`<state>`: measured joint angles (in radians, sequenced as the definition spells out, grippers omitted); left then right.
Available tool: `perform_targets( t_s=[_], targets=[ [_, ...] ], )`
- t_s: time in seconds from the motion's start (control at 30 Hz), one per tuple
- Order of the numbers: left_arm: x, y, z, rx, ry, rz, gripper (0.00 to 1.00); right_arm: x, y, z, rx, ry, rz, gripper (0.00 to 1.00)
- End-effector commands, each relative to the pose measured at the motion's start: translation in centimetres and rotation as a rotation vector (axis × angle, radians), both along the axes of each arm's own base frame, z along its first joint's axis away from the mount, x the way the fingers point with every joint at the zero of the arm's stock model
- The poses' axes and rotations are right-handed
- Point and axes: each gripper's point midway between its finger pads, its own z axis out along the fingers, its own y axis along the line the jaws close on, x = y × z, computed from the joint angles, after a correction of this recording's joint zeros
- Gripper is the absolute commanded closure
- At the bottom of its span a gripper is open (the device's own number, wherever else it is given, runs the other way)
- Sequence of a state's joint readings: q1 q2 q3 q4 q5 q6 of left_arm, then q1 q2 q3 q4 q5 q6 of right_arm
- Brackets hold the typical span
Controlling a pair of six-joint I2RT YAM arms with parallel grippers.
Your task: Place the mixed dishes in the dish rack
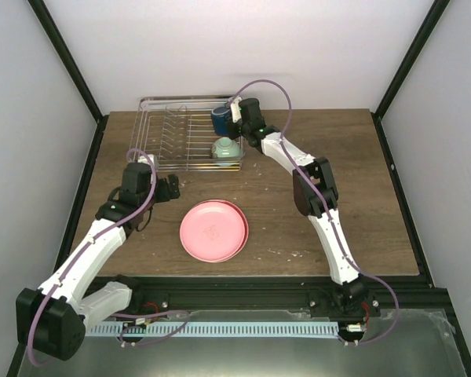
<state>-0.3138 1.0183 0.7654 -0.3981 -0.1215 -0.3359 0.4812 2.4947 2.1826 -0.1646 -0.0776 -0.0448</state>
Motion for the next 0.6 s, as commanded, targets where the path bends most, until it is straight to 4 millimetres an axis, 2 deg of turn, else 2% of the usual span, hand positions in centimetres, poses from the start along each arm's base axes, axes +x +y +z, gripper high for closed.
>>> perform_targets(
  t_s=[0.0,0.2,0.4,0.43,0.5,0.53,0.57],
  targets=[
    [0.2,-0.2,0.0,-0.008,-0.002,-0.011,0.0,1.0,0.5,2.0,0.028,-0.065,0.002,0.82],
    [0.0,-0.2,0.0,-0.011,0.0,-0.016,0.0,0.9,0.3,1.3,0.021,-0.049,0.0,0.81],
    [-0.1,-0.2,-0.2,-0.008,0.008,-0.02,0.0,0.3,0.1,1.8,0.016,-0.045,-0.007,0.71],
    [-0.2,-0.3,-0.3,-0.009,0.011,-0.022,0.0,0.2,-0.1,2.1,0.013,-0.048,-0.011,0.68],
    [-0.2,-0.4,-0.8,-0.01,0.022,-0.029,0.0,0.0,-0.3,2.2,0.006,-0.051,-0.018,0.56],
    [-0.2,-0.5,-1.1,-0.011,0.029,-0.034,0.0,-0.3,-0.5,4.0,0.014,-0.075,-0.021,0.52],
    [-0.3,-0.6,-1.6,-0.012,0.04,-0.039,0.0,-0.4,-0.6,4.7,0.013,-0.083,-0.023,0.5]
  ],
)
